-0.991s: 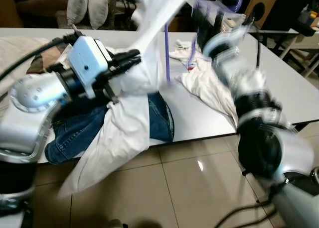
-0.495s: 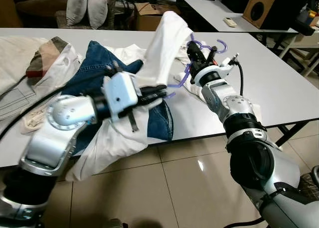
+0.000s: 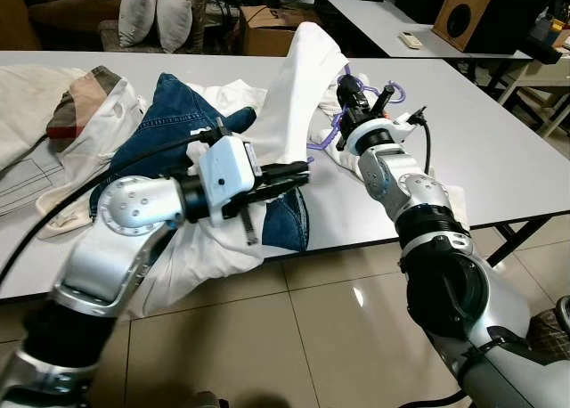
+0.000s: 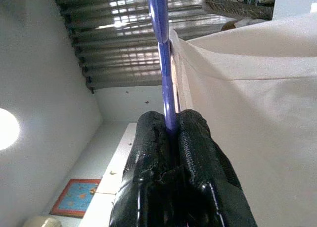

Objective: Hang hanger

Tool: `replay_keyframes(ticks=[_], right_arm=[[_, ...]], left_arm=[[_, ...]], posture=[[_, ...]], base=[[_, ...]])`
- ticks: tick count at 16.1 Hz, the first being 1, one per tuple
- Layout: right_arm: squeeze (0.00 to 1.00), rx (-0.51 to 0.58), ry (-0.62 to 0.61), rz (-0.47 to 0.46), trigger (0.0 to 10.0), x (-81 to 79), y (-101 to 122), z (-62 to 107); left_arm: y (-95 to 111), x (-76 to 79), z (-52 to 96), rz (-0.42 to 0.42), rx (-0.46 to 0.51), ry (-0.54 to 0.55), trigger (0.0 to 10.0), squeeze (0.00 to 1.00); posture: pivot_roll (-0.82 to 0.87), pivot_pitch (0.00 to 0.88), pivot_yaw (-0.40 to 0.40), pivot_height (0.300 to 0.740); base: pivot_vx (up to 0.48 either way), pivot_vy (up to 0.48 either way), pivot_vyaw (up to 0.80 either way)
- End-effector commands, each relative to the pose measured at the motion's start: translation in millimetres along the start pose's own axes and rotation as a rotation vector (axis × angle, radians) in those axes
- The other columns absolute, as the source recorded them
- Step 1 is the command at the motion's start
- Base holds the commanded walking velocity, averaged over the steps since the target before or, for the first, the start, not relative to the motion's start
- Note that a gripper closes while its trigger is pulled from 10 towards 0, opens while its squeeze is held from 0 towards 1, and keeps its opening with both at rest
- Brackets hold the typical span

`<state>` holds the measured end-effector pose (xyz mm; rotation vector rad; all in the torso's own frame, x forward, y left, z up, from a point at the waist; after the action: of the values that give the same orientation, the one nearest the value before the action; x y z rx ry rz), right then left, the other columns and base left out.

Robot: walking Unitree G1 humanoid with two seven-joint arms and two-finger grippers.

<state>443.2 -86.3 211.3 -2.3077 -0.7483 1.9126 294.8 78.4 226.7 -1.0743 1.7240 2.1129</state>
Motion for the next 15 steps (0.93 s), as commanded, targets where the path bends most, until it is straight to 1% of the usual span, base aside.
replay_keyframes(ticks=[1, 2, 3, 4, 5, 6, 7, 8, 9, 10, 11, 13, 14, 15], right_arm=[[0.00, 0.027, 0.060, -0.017, 10.0, -19.2, 3, -5.2], [0.00, 0.030, 0.060, -0.028, 10.0, -19.2, 2, -5.8], [0.00, 0.019, 0.059, -0.022, 10.0, -17.5, -7, -8.5], [0.00, 0.008, 0.052, 0.003, 10.0, -14.6, -16, -10.1], [0.00, 0.008, 0.052, 0.003, 10.0, -14.6, -16, -10.1], [0.00, -0.001, 0.027, 0.044, 10.0, -7.6, -24, -10.5], [0.00, -0.006, 0.016, 0.065, 10.0, -4.3, -28, -10.6], [0.00, -0.004, -0.013, 0.057, 10.0, 3.8, -32, -9.5], [0.00, -0.026, -0.040, 0.061, 10.0, 11.2, -37, -7.6], [0.00, -0.049, -0.055, 0.091, 10.0, 15.1, -41, -6.3], [0.00, -0.096, -0.083, 0.165, 10.0, 22.1, -47, -3.7], [0.00, -0.125, -0.110, 0.224, 10.0, 28.2, -50, -1.1], [0.00, -0.130, -0.139, 0.244, 10.0, 34.2, -45, 3.4], [0.00, -0.122, -0.145, 0.242, 10.0, 35.0, -41, 5.1]], left_arm=[[1, 3.4, -1.4, 0.037, 0.017, -0.011, 0.0, 0.00], [-1, 4.6, -2.2, 0.048, 0.012, -0.013, 0.0, 0.00], [-6, 8.9, -6.7, 0.080, 0.007, -0.020, 0.0, 0.00], [-6, 12.3, -11.7, 0.101, 0.023, -0.026, 0.0, 0.00], [-6, 12.3, -11.7, 0.101, 0.023, -0.026, 0.0, 0.00], [1, 14.7, -19.2, 0.124, 0.069, -0.030, 0.0, 0.00], [6, 15.3, -22.5, 0.135, 0.092, -0.031, 0.0, 0.00], [16, 15.0, -28.2, 0.156, 0.143, -0.029, 0.0, 0.00], [20, 10.3, -29.3, 0.163, 0.170, -0.004, 0.0, 0.00], [21, 6.1, -28.1, 0.164, 0.178, 0.018, 0.0, 0.00], [23, -4.3, -24.0, 0.168, 0.197, 0.070, 0.0, 0.00], [23, -17.4, -18.1, 0.156, 0.196, 0.134, 0.0, 0.00], [14, -41.7, -0.4, 0.115, 0.137, 0.241, 0.0, 0.00], [8, -52.8, 10.3, 0.096, 0.095, 0.288, 0.5, 0.00]], posture=[[0.07, 0.000, -0.125, 0.740], [0.07, 0.000, -0.125, 0.740], [0.07, 0.000, -0.126, 0.740], [0.07, 0.000, -0.126, 0.740], [0.07, 0.000, -0.126, 0.740], [0.07, 0.000, -0.126, 0.740], [0.07, 0.000, -0.126, 0.740], [0.07, 0.000, -0.126, 0.740], [0.07, 0.000, -0.124, 0.740], [0.07, 0.000, -0.122, 0.740], [0.07, 0.000, -0.121, 0.740], [0.07, 0.000, -0.121, 0.740], [0.07, 0.000, -0.120, 0.740], [0.07, 0.000, -0.119, 0.740]], base=[[0.000, 0.000, 0.00], [0.000, 0.000, 0.00], [0.000, 0.000, 0.00], [0.000, 0.000, 0.00], [0.000, 0.000, 0.00], [0.000, 0.000, 0.00], [0.000, 0.000, 0.00], [0.000, 0.000, 0.00], [0.000, 0.000, 0.00], [0.000, 0.000, 0.00], [0.000, 0.000, 0.00], [0.000, 0.000, 0.00], [0.000, 0.000, 0.00], [0.000, 0.000, 0.00]])
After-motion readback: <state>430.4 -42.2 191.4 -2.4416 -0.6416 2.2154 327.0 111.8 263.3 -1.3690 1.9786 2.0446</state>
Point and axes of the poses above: a point about 5 cm out from each wrist's last joint towards the gripper, its own z axis pointing back from the gripper into the wrist, its own y axis along the axis of the wrist's last joint, x = y × z, the point moved 4 cm from there along -z, pointing out of the wrist towards the gripper, and after that the axes turned 12 degrees about -z, right-handed, at the moved point
